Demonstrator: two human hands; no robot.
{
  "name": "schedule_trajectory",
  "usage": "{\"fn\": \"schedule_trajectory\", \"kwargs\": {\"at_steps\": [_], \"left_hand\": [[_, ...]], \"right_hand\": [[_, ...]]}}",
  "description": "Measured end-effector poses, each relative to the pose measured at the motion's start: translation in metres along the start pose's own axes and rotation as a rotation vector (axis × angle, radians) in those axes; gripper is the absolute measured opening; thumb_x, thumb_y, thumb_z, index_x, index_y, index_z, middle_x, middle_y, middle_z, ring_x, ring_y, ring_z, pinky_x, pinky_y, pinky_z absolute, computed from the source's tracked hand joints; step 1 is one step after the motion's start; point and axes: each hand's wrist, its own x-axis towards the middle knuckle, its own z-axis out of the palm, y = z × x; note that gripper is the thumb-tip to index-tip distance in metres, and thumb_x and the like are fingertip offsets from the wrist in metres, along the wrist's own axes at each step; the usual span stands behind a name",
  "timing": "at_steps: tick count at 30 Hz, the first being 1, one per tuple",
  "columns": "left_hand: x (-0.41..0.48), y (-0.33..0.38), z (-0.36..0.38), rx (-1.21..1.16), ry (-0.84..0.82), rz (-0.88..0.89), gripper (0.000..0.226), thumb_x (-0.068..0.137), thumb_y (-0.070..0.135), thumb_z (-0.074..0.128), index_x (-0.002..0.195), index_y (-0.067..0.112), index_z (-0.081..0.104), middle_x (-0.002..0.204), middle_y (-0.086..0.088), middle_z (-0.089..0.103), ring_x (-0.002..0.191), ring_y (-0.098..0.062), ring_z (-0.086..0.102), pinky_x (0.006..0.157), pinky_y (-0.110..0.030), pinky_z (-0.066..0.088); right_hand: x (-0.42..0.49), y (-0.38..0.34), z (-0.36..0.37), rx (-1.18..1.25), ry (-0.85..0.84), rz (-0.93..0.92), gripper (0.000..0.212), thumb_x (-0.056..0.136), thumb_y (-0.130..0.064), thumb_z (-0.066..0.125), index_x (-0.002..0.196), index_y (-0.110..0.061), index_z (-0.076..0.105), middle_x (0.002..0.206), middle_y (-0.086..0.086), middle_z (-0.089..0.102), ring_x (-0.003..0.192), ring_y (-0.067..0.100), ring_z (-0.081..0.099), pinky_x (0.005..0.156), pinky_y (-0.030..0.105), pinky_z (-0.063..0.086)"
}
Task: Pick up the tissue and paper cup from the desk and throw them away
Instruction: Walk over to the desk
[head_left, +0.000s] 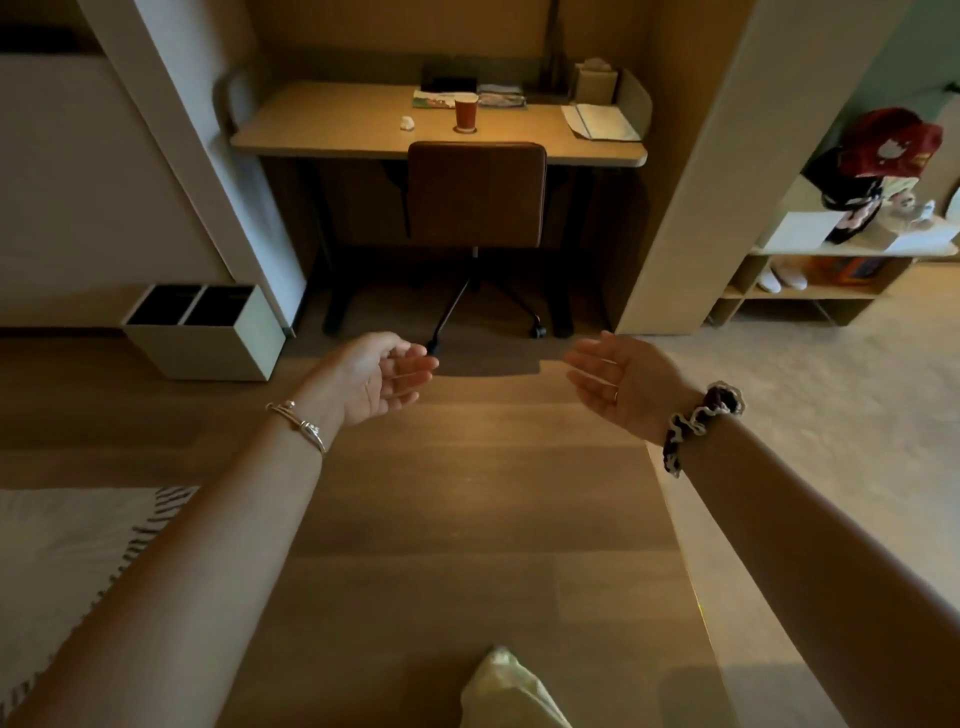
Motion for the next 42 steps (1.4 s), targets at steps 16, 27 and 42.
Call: {"fn": "schedule_trajectory", "kwargs": {"at_steps": [16, 27, 42], "left_hand": [[0.298, 0.191, -0.015, -0.138, -0.020, 0.108, 0.021, 0.085, 0.020, 0.049, 0.095, 0.015, 0.066, 0.079, 0.002, 0.076, 0.079, -0.012, 0.071, 0.070, -0.031, 0.053], [0.525, 0.327, -0.007, -0.146, 0.001, 0.105, 0.021, 0.086, 0.020, 0.049, 0.099, 0.014, 0.064, 0.087, -0.001, 0.073, 0.083, -0.013, 0.069, 0.071, -0.030, 0.053], [0.758, 0.449, -0.044, -0.287, 0.142, 0.002, 0.018, 0.086, 0.020, 0.046, 0.089, 0.015, 0.063, 0.066, 0.004, 0.074, 0.061, -0.006, 0.067, 0.070, -0.029, 0.053]], "right_hand": [[0.302, -0.167, 0.052, 0.037, -0.005, -0.069, 0.024, 0.087, -0.036, 0.050, 0.098, -0.020, 0.065, 0.083, -0.008, 0.076, 0.081, 0.009, 0.070, 0.059, 0.022, 0.054], [0.510, -0.284, 0.067, 0.067, 0.058, -0.067, 0.021, 0.087, -0.034, 0.052, 0.089, -0.020, 0.068, 0.067, -0.008, 0.074, 0.066, 0.007, 0.069, 0.058, 0.020, 0.054], [0.777, -0.419, 0.134, 0.050, -0.082, 0.082, 0.018, 0.086, -0.027, 0.054, 0.082, -0.015, 0.067, 0.066, -0.004, 0.068, 0.059, 0.008, 0.063, 0.055, 0.019, 0.054]]}}
